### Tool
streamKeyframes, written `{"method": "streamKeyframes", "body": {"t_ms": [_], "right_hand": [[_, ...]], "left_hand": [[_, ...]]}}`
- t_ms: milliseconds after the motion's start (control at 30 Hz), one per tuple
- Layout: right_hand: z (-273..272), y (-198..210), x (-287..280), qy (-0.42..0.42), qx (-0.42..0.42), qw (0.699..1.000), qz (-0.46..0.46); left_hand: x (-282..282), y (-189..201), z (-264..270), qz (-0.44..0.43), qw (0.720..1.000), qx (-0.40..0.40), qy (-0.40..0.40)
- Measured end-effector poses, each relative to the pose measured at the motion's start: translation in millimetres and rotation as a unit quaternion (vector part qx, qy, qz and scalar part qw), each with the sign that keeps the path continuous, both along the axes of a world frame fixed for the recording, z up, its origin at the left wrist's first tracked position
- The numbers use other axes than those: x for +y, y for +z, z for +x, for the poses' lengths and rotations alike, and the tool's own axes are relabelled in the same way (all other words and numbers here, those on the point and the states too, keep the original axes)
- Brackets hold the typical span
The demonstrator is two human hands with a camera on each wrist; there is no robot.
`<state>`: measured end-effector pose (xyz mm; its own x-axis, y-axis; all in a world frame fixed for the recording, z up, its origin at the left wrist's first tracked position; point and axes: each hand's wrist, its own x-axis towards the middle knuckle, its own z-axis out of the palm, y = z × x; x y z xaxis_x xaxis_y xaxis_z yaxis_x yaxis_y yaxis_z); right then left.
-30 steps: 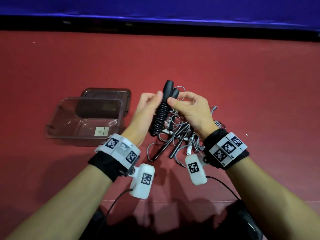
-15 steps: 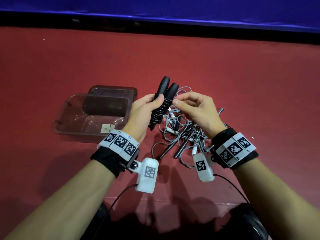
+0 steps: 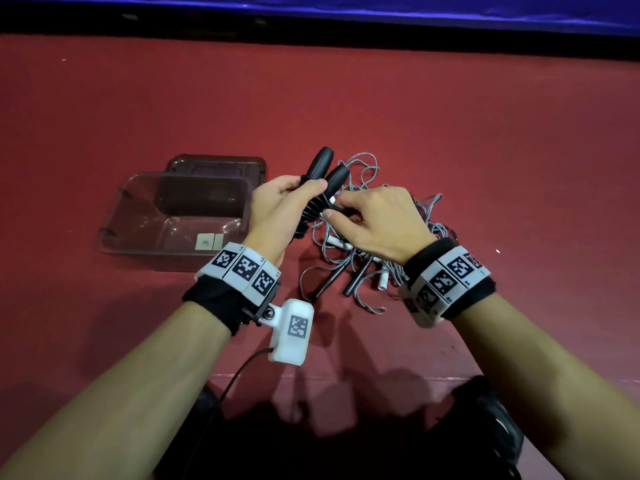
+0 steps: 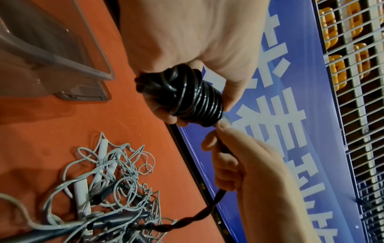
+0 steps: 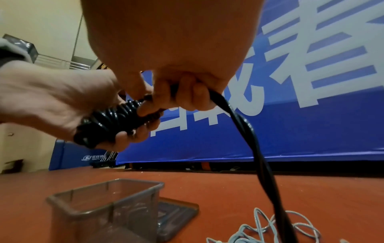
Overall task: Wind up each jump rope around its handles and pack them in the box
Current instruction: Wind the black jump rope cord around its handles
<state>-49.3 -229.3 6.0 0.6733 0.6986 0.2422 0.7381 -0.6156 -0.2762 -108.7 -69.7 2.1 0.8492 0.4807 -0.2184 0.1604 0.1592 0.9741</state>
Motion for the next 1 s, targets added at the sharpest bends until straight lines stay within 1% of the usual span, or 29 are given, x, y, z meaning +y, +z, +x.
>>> {"method": "streamKeyframes", "body": {"t_ms": [33, 67, 133, 167, 233, 267, 333, 367, 400, 467, 500, 533, 567, 600, 667, 733, 767, 833, 900, 967, 1000], "right_hand": [[1, 0, -1, -0.005, -0.004, 1.000, -0.003], [3, -1, -2, -0.010, 0.010, 1.000, -0.004], [7, -1, -2, -0.007, 0.068, 0.998, -0.006], [9, -1, -2, 0.001, 0.083, 0.996, -0.006], [10, -1, 1, 0.012, 0.082, 0.997, -0.003], [10, -2, 3, 0.013, 0.102, 0.995, 0.005], [11, -3, 6, 0.006, 0.196, 0.979, 0.060], [11, -3, 7, -0.001, 0.261, 0.960, 0.107], [11, -3, 7, -0.010, 0.330, 0.930, 0.162], [11, -4, 5, -0.026, 0.454, 0.849, 0.268], [11, -4, 4, -0.032, 0.496, 0.811, 0.308], [11, -3, 3, -0.035, 0.520, 0.783, 0.339], [12, -2, 1, -0.032, 0.532, 0.767, 0.357], [13, -1, -1, -0.021, 0.539, 0.761, 0.361], [14, 1, -5, 0.022, 0.555, 0.760, 0.336], [14, 3, -7, 0.051, 0.583, 0.746, 0.318], [14, 3, -7, 0.049, 0.592, 0.736, 0.325], [14, 4, -7, 0.025, 0.589, 0.725, 0.356], [14, 4, -7, -0.010, 0.577, 0.718, 0.389], [15, 3, -7, -0.051, 0.560, 0.716, 0.413], [16, 2, -6, -0.074, 0.544, 0.723, 0.420]], "left_hand": [[-2, 0, -1, 0.006, 1.000, 0.003, 0.001], [-3, 0, -1, 0.011, 1.000, 0.005, 0.002], [-2, 0, 0, 0.012, 1.000, 0.005, 0.004], [-1, -1, 0, 0.012, 1.000, 0.003, 0.008], [0, -1, 3, 0.013, 1.000, 0.001, 0.023], [-1, -3, 4, 0.015, 0.999, -0.001, 0.030], [-2, -3, 3, 0.012, 0.999, -0.008, 0.029], [-2, -3, 2, -0.001, 1.000, -0.010, 0.025], [-1, -3, 2, -0.025, 0.999, -0.013, 0.024], [1, 0, 1, -0.095, 0.995, -0.019, 0.020], [1, 2, 1, -0.132, 0.991, -0.019, 0.009], [1, 5, 0, -0.166, 0.986, -0.014, -0.011], [1, 8, -1, -0.195, 0.980, -0.003, -0.040], [0, 11, -2, -0.220, 0.973, 0.010, -0.073], [-1, 16, -5, -0.262, 0.955, 0.036, -0.133], [-1, 18, -8, -0.303, 0.936, 0.051, -0.174], [1, 18, -10, -0.315, 0.929, 0.056, -0.188], [4, 16, -10, -0.312, 0.924, 0.067, -0.212], [2, 12, -6, -0.285, 0.931, 0.062, -0.220], [-2, 3, 0, -0.217, 0.961, 0.023, -0.171], [-3, -2, 2, -0.148, 0.979, -0.005, -0.140]]}}
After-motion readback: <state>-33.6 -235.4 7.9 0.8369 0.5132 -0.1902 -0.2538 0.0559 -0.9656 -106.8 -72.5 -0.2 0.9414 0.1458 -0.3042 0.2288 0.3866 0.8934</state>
